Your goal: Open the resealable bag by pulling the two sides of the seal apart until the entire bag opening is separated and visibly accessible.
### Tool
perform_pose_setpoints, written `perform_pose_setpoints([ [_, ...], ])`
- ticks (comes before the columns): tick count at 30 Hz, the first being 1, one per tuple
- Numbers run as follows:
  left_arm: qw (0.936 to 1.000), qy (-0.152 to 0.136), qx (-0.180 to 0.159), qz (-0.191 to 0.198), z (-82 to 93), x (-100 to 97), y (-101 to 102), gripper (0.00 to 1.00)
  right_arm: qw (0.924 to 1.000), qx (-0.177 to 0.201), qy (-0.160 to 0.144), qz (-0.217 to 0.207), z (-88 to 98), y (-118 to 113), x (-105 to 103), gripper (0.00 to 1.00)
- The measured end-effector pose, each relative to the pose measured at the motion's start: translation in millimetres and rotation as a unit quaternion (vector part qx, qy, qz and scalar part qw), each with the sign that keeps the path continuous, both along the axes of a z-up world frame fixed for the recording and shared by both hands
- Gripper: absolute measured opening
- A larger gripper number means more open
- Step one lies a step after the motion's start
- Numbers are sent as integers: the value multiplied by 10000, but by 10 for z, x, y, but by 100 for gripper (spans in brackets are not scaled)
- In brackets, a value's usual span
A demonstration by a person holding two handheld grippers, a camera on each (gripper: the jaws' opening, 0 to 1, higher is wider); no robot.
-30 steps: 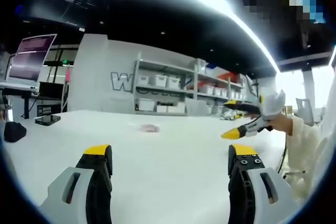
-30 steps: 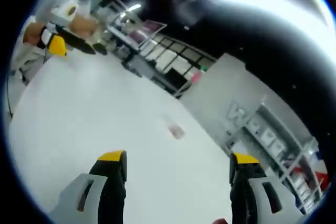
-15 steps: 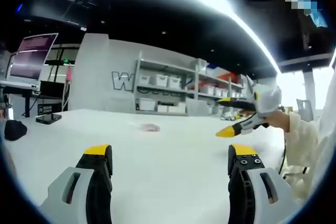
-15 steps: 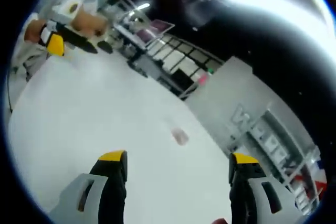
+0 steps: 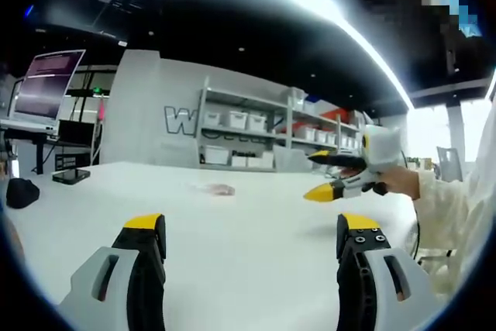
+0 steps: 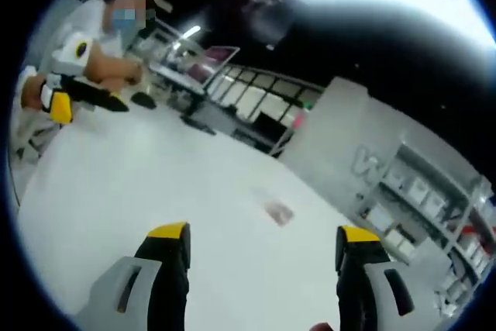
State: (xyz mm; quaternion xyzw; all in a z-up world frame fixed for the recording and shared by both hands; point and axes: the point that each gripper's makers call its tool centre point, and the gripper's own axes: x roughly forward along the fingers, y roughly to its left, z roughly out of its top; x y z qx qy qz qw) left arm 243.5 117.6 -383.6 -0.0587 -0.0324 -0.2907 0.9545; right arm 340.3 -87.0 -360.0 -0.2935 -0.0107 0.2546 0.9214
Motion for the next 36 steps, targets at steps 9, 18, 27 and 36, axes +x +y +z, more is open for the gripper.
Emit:
perform_pose_setpoints([
  [9, 10000, -34, -30, -18, 34, -8, -9, 89, 9994, 311, 156, 8, -23, 99, 132, 74],
  [18, 10000, -61, -32, -20, 46, -43, -12, 89, 9975, 663, 226, 89, -24, 243, 278, 69],
  [27, 9999, -85, -53, -16, 69, -59, 0, 89, 9975, 620, 324, 42, -110, 266, 379, 70],
  [36, 10000, -76, -39, -38, 64, -68, -7, 89, 9973, 583, 448, -13, -139, 309, 423, 70],
])
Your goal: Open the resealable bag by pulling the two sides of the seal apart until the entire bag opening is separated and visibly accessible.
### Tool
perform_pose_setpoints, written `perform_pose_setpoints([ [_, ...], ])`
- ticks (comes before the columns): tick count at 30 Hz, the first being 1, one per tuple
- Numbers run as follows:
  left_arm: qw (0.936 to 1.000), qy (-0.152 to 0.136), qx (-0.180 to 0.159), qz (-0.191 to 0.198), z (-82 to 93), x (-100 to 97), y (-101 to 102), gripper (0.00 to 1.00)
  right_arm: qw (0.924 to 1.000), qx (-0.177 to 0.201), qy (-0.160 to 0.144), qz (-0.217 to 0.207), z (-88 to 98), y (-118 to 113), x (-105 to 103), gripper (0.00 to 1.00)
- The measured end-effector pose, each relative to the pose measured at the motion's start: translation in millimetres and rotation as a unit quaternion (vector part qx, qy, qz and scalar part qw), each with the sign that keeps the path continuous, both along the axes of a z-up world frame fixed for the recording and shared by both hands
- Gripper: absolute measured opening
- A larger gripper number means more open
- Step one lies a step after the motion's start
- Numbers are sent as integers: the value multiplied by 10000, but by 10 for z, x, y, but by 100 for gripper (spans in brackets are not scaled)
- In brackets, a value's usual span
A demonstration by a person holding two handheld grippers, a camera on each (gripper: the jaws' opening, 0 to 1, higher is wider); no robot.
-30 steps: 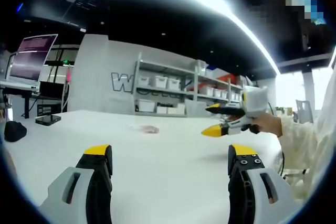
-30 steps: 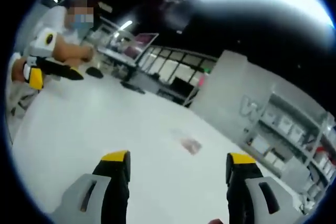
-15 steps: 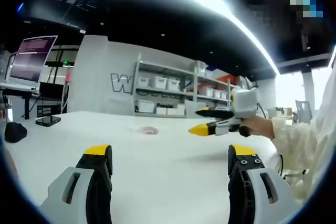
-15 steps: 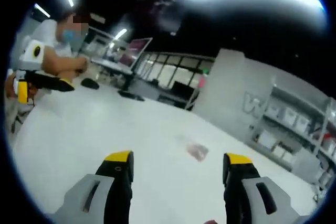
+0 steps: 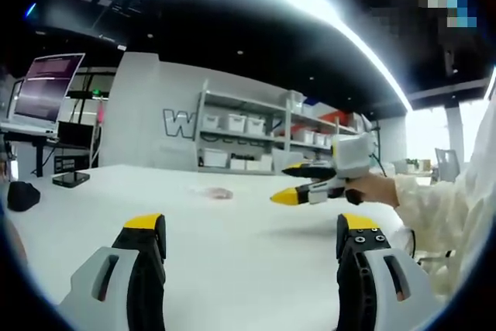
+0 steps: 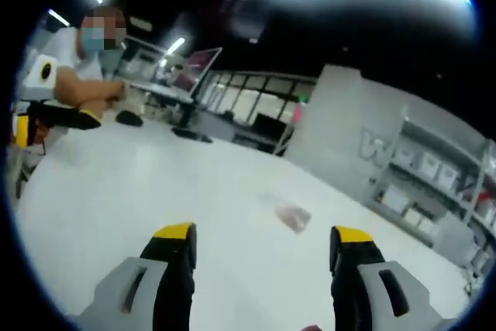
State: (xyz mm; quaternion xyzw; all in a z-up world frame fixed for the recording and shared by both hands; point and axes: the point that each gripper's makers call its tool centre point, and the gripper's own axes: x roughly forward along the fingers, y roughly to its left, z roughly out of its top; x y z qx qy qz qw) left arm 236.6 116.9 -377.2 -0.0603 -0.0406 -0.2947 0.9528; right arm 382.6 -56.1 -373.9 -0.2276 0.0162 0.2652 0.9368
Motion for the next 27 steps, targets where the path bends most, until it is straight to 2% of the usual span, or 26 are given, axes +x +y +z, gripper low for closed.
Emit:
perform_pose_setpoints([
  [5, 10000, -15, -11, -7, 13, -3, -2, 89, 9999, -162, 14, -19, 3, 35, 27, 70],
  [12, 10000, -1, -17, 1, -1, -21, 17, 89, 9986, -488, -138, -131, -8, 52, 102, 72],
  [22, 10000, 20, -43, 16, -18, -17, 22, 88, 9975, -681, -131, -147, -58, 54, 219, 71],
  [27, 10000, 29, -51, -9, -19, -11, -1, 88, 9959, -861, -226, -164, -48, 74, 257, 70],
])
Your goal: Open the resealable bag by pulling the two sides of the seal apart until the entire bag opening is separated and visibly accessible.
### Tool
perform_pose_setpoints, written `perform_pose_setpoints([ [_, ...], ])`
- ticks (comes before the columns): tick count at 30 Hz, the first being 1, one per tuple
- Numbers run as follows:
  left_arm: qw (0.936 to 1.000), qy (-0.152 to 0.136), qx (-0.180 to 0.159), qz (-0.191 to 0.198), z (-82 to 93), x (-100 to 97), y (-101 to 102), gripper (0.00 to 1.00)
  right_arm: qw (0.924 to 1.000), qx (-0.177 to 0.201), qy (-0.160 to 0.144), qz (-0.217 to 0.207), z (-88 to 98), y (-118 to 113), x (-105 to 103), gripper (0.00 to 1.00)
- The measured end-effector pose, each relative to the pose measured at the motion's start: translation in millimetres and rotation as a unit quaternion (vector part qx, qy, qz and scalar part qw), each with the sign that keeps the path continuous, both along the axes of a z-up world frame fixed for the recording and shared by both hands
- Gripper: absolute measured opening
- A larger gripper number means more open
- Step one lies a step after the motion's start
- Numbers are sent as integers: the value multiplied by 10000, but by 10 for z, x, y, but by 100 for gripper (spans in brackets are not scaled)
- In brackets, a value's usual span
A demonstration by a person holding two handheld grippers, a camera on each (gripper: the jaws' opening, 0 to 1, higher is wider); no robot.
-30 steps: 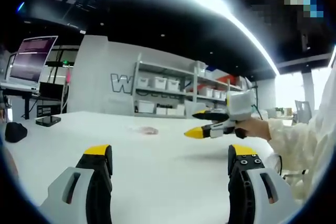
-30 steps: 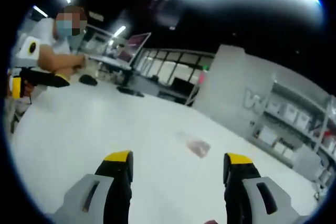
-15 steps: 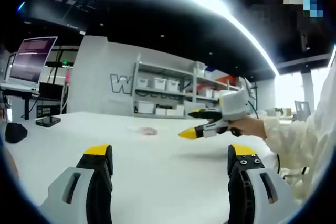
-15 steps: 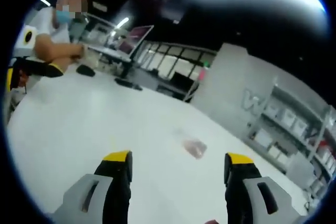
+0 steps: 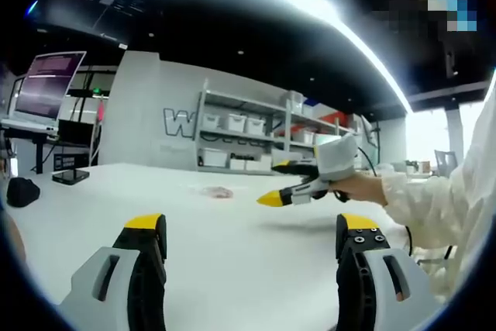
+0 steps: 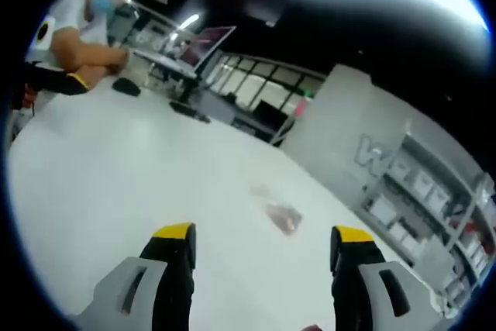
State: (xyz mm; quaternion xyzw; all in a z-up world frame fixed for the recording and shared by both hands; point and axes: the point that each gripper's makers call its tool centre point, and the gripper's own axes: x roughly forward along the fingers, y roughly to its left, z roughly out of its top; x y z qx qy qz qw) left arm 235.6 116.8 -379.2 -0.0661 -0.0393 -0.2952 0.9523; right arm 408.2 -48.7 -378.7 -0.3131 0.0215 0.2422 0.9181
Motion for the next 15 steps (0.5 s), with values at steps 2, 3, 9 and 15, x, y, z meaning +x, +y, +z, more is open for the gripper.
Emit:
perform_pose_setpoints([
  [2, 10000, 1, 8, -7, -1, -2, -4, 88, 10000, -65, -34, 0, -5, 18, 17, 70],
  [3, 10000, 2, 10, -8, -2, -3, -4, 88, 9999, -109, -59, -3, -8, 27, 25, 70],
  [9, 10000, 25, 11, 39, -18, 4, 39, 88, 9996, -216, -193, 16, -1, 91, 77, 72],
  [15, 10000, 8, 12, 47, -4, 9, 46, 88, 9982, -522, -286, 63, 6, 151, 157, 71],
])
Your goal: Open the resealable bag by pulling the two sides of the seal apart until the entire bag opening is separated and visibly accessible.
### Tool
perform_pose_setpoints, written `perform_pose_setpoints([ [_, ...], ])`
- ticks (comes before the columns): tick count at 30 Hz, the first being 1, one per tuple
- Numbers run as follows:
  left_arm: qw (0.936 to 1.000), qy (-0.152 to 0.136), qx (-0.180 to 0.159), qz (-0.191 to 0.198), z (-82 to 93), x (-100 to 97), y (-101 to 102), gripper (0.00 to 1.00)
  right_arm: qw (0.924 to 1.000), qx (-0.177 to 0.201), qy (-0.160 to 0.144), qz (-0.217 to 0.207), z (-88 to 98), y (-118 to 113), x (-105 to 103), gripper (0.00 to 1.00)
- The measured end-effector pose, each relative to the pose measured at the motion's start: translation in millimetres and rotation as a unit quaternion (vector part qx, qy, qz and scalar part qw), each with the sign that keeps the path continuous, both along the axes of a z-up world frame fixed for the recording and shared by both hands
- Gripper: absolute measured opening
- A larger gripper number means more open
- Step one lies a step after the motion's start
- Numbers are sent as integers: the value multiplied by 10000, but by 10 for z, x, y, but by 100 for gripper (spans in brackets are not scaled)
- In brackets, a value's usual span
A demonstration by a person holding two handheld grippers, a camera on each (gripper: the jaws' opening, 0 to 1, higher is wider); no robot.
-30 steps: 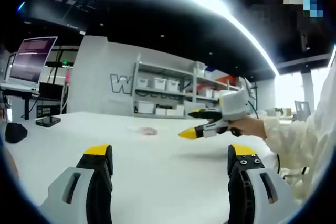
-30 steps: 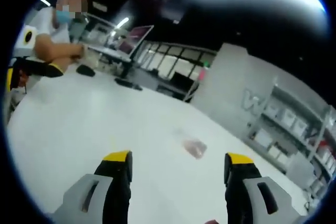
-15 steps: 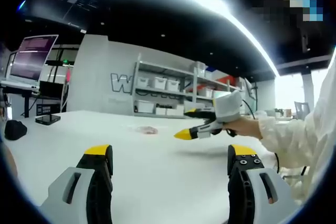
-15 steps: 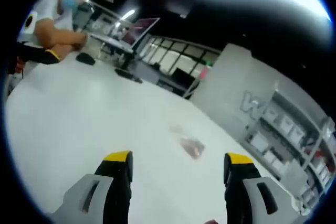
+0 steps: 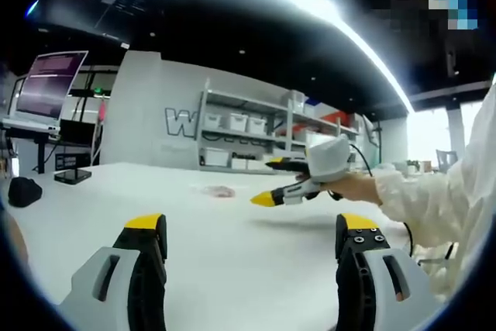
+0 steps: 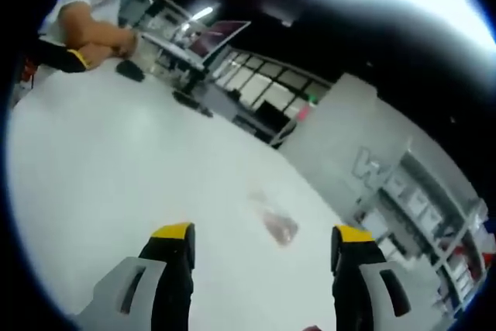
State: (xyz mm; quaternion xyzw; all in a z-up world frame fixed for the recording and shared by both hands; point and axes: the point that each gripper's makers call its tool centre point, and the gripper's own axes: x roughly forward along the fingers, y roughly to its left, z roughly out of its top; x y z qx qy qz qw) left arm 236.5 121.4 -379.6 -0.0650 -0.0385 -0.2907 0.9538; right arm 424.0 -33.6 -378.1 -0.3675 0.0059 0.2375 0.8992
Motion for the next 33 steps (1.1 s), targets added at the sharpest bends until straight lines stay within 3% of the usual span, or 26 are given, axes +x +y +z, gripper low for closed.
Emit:
perform_pose_setpoints([
  [10, 10000, -14, 3, -12, 13, 9, 5, 88, 9987, -314, -390, 20, 24, 87, 28, 69],
  [33, 10000, 28, -60, -19, -6, 55, 33, 88, 9989, -385, -254, 43, -44, 227, 210, 69],
])
